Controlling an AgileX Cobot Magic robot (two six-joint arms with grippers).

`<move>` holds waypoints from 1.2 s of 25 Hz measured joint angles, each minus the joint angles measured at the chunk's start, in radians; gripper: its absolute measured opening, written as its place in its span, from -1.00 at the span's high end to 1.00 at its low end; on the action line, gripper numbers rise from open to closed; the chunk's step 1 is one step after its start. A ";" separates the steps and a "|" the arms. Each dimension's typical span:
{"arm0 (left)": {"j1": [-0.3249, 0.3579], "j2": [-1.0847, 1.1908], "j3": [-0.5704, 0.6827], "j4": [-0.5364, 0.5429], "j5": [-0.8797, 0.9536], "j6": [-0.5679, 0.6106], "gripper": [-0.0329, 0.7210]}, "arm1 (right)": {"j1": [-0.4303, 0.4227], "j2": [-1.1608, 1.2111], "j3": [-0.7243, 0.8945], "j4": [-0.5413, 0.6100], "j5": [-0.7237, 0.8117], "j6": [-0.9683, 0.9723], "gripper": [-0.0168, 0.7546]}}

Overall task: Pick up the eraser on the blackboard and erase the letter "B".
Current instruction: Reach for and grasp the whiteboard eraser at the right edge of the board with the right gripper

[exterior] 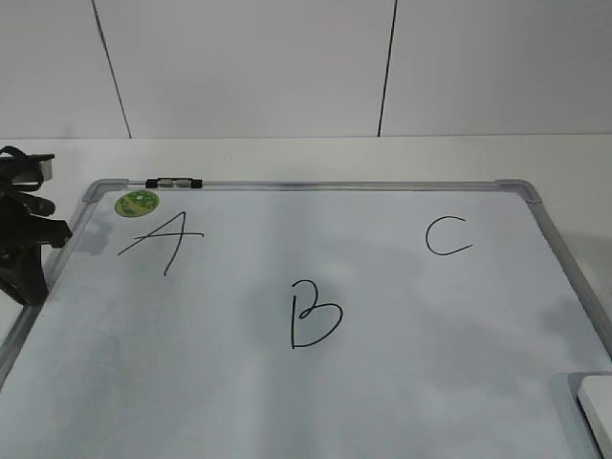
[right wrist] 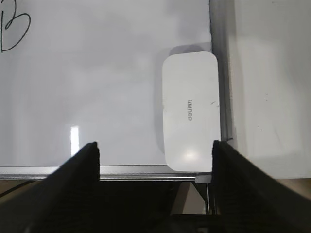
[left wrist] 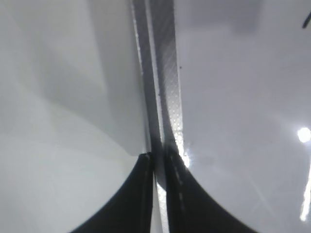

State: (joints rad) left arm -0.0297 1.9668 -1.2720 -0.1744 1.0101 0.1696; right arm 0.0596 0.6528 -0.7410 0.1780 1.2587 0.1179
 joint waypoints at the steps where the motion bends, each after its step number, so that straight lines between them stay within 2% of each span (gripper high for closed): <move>1: 0.000 0.000 0.000 0.000 0.000 0.000 0.84 | 0.000 0.000 0.000 -0.012 0.000 0.013 -0.52; 8: 0.000 0.000 0.000 0.000 0.000 -0.002 0.84 | 0.000 0.096 0.000 -0.041 0.000 0.029 -0.67; 17: 0.000 0.000 0.000 0.000 -0.001 -0.002 0.84 | 0.000 0.284 0.000 -0.045 -0.014 0.025 -0.68; 23: 0.000 0.000 0.000 -0.002 -0.008 -0.002 0.84 | 0.000 0.304 0.026 -0.106 -0.020 0.003 -0.68; 30: 0.000 0.000 0.000 -0.005 -0.016 -0.002 0.84 | 0.000 0.304 0.102 -0.109 -0.023 0.003 -0.68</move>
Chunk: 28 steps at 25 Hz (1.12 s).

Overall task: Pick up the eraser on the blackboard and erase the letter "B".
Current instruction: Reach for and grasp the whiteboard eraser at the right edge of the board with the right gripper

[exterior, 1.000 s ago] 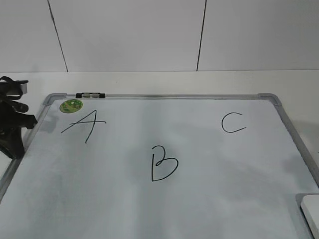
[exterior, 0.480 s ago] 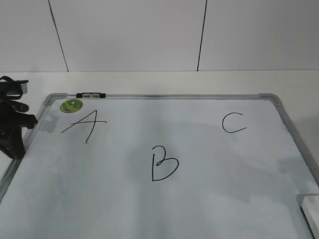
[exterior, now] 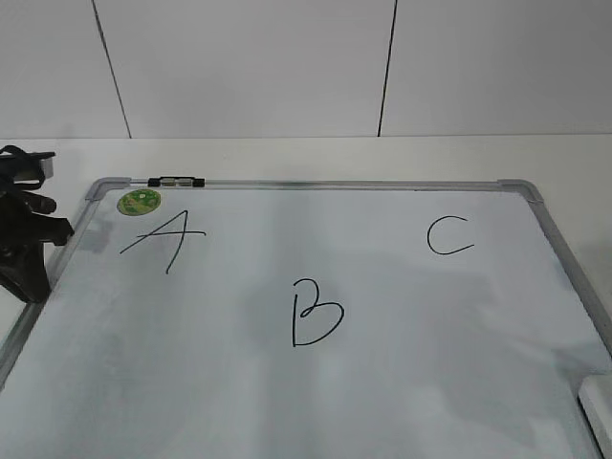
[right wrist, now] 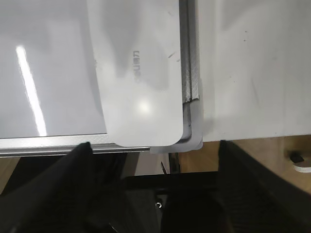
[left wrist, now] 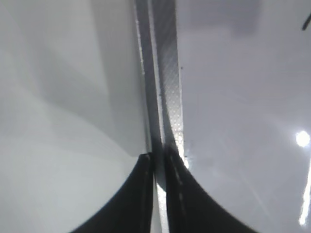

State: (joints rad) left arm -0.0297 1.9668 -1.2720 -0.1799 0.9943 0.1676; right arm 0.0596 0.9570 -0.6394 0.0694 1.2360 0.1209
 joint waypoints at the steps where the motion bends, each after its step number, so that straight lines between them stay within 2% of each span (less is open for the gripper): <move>1: 0.000 0.000 0.000 -0.002 -0.002 0.000 0.84 | 0.000 0.004 0.000 0.000 0.000 0.000 -0.68; 28: 0.000 0.000 -0.002 -0.008 -0.011 0.000 0.84 | 0.000 0.336 0.000 0.025 -0.239 -0.039 -0.69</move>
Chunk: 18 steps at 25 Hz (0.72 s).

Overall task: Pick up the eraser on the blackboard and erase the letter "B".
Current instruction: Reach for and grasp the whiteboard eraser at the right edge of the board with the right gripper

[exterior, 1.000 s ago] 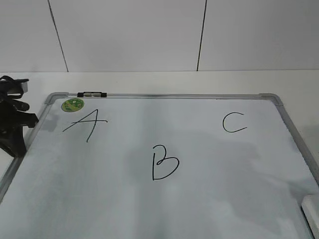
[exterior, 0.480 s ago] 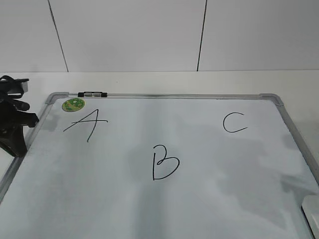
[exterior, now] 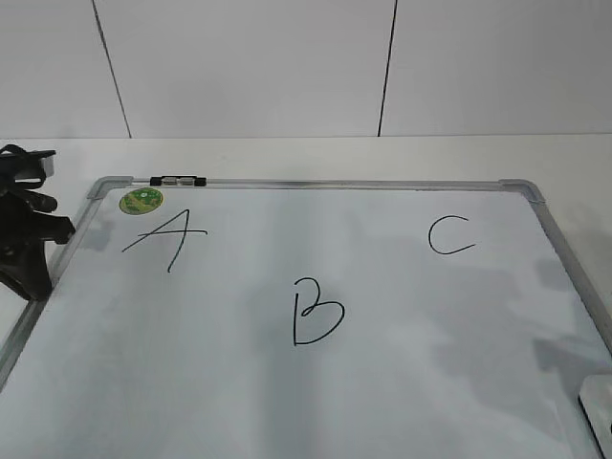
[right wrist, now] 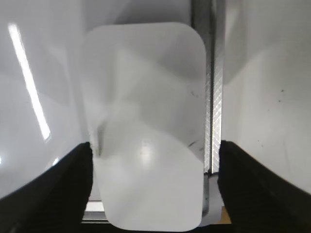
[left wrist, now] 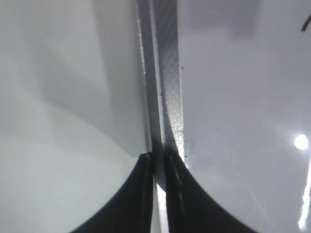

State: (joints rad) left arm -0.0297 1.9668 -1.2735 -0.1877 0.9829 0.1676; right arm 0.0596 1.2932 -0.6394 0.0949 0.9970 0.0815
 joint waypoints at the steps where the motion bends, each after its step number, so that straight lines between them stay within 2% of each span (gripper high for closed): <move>1: 0.000 0.000 0.000 0.000 0.000 0.000 0.84 | 0.000 0.008 0.000 0.000 -0.004 -0.001 -0.69; 18: 0.000 0.000 0.000 0.000 -0.002 0.000 0.84 | 0.000 0.088 -0.017 0.023 -0.010 -0.012 -0.69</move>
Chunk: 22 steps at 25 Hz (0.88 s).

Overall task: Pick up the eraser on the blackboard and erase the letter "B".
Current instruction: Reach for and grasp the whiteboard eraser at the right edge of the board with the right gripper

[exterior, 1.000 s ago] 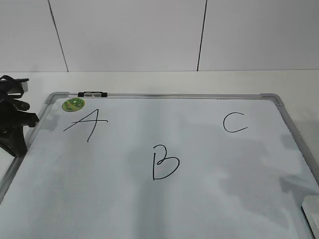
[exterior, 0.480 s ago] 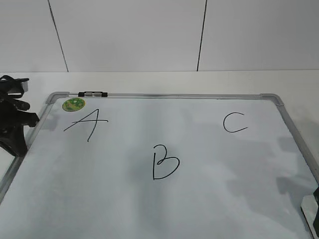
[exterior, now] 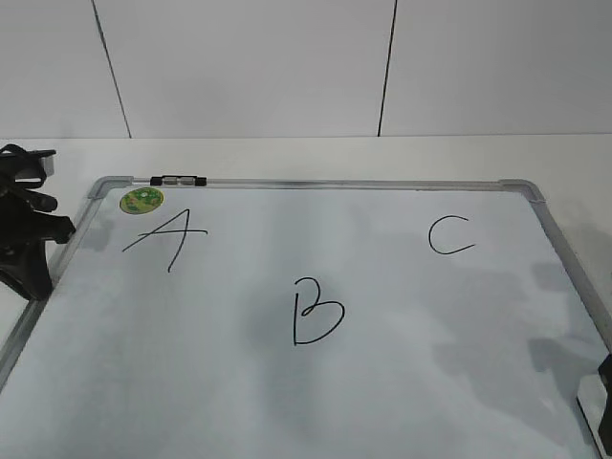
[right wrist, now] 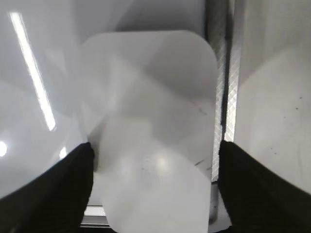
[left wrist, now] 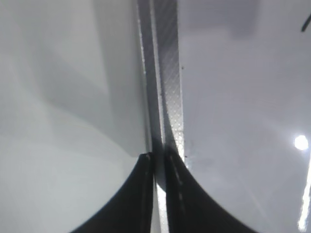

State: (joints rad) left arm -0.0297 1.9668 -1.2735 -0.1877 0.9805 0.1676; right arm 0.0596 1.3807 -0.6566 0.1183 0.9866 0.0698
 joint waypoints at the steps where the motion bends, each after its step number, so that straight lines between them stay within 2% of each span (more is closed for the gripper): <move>1: 0.000 0.000 0.000 0.000 0.000 0.000 0.84 | 0.000 0.000 0.000 -0.006 0.000 0.000 -0.69; 18: 0.000 0.000 0.000 0.000 0.000 0.000 0.84 | 0.000 0.000 -0.009 -0.011 0.029 0.000 -0.69; 22: 0.000 0.000 0.000 0.000 0.000 0.000 0.84 | 0.000 0.002 -0.044 -0.021 0.083 0.000 -0.68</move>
State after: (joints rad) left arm -0.0297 1.9668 -1.2735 -0.1877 0.9805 0.1676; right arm 0.0596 1.3823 -0.7007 0.0969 1.0695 0.0698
